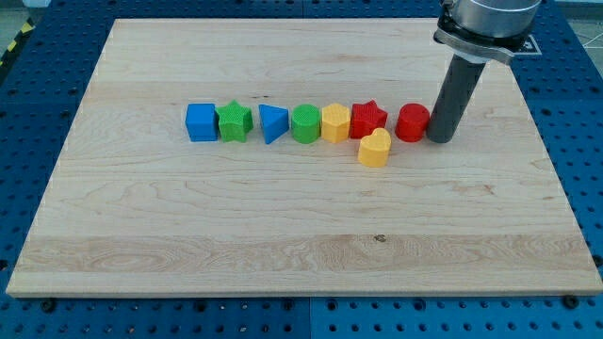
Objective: Slide the yellow heart towards the center right
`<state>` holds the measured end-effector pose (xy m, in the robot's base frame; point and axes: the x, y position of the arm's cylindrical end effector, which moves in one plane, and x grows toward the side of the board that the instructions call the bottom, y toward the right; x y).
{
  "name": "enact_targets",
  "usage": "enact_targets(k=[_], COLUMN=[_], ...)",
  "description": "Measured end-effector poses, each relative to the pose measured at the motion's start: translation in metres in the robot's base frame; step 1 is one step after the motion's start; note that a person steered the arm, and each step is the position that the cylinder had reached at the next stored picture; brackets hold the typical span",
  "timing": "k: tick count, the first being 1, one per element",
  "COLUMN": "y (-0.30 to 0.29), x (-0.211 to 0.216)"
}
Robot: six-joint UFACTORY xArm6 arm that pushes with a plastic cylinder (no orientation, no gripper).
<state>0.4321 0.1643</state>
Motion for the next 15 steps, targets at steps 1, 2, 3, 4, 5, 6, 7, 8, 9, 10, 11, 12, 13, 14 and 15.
enact_targets(k=[1, 2, 3, 4, 5, 6, 7, 8, 9, 10, 11, 12, 13, 14, 15], y=[-0.011, -0.013, -0.005, -0.002, -0.014, -0.051, -0.089, -0.112, -0.131, -0.139, -0.139, -0.139, -0.136, -0.127, -0.114], x=[-0.001, -0.001, 0.009, 0.051, 0.083, 0.095, 0.093, 0.077, 0.066, 0.052, 0.048, 0.04, 0.032, 0.031, 0.031])
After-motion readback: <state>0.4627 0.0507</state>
